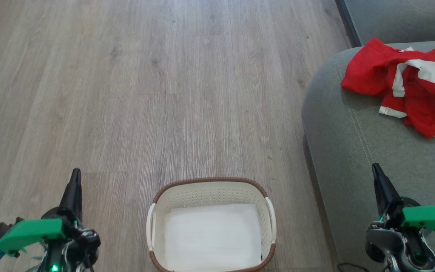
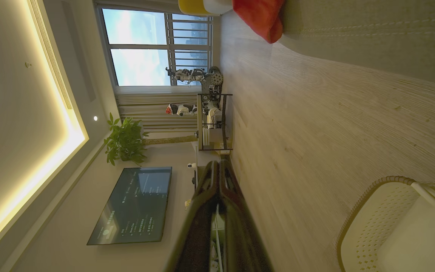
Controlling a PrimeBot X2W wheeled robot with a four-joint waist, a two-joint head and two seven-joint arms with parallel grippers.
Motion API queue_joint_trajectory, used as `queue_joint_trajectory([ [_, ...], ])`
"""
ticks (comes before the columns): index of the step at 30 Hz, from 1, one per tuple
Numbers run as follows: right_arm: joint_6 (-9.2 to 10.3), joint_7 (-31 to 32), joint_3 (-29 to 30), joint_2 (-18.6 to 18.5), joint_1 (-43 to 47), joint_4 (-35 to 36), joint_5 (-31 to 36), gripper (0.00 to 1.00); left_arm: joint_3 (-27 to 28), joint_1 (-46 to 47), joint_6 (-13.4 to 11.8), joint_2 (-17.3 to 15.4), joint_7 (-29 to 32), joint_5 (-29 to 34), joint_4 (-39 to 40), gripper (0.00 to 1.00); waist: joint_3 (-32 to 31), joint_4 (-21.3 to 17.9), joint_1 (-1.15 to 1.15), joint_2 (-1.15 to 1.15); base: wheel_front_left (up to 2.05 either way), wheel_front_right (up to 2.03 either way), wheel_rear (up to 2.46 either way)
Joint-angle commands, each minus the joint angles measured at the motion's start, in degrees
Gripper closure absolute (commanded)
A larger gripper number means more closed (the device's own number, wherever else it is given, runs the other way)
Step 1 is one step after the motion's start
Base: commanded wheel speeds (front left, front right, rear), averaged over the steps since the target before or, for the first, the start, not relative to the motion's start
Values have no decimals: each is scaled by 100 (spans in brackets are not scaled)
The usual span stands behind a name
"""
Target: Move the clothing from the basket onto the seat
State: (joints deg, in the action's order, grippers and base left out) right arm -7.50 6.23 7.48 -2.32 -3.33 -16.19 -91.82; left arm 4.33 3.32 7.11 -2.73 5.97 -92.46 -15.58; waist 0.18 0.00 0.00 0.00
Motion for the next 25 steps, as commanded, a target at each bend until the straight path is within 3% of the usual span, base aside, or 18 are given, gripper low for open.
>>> queue_joint_trajectory([
  [1, 1, 25, -96, -55, -286, 216, -36, 100, 204, 286, 37, -29, 40, 17, 154, 100, 0, 0, 0, 0, 0, 0, 0],
  [25, 1, 24, -97, -55, -286, 216, -36, 100, 211, 287, 37, -25, 45, 23, 154, 100, 0, 0, 0, 0, 0, 0, 0],
])
